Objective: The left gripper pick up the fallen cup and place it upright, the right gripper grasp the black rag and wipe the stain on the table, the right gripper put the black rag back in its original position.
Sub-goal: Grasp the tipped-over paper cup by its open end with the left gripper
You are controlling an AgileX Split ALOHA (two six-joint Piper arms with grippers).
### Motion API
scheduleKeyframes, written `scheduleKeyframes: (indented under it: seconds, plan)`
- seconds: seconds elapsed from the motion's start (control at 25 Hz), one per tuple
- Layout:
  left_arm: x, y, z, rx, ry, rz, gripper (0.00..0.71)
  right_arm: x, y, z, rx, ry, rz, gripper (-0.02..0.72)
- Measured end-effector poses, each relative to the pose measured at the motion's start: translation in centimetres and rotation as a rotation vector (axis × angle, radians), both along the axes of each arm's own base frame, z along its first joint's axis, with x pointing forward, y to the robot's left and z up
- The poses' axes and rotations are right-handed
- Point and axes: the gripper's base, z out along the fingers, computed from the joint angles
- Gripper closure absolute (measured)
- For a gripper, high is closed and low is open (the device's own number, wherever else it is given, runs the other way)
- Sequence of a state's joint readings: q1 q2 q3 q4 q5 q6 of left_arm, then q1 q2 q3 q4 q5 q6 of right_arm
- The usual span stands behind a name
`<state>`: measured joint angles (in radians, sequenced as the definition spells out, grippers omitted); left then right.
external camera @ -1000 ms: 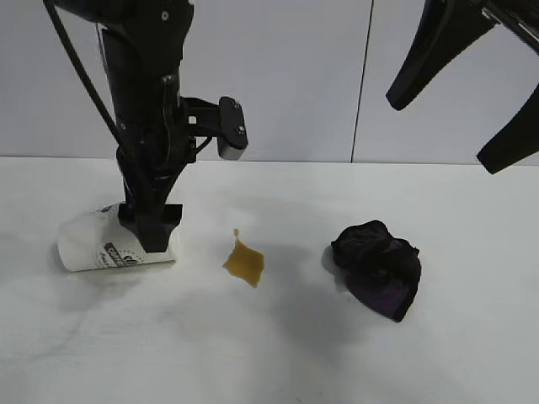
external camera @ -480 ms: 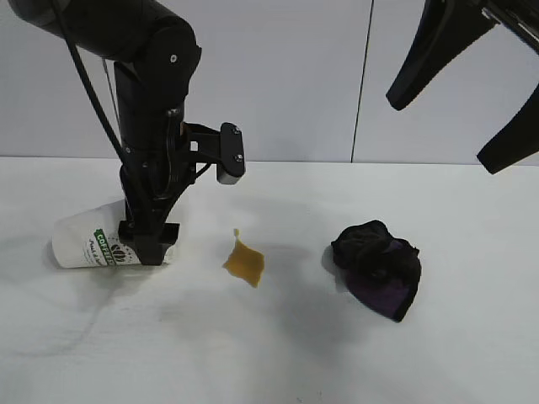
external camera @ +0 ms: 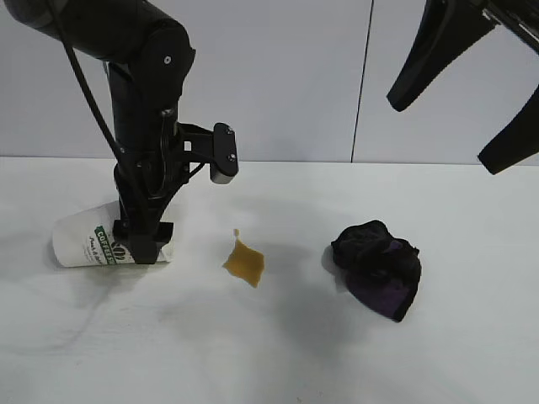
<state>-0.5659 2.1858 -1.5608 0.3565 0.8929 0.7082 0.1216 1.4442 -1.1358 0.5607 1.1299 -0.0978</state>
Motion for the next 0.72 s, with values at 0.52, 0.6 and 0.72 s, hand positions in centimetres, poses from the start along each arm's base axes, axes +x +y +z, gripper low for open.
scheduleKeyframes:
  seconds: [0.52, 0.6, 0.72]
  plan:
    - [-0.04, 0.04, -0.01, -0.001, 0.002, 0.020, 0.107, 0.00, 0.00, 0.00, -0.001, 0.000, 0.000, 0.081]
    - [-0.08, 0.08, -0.01, 0.002, 0.006, 0.023, 0.116, 0.00, 0.00, 0.00, -0.001, 0.000, 0.000, 0.081]
    - [-0.11, 0.11, -0.01, 0.005, 0.008, 0.026, 0.137, 0.00, 0.00, 0.00, -0.001, 0.000, 0.000, 0.081]
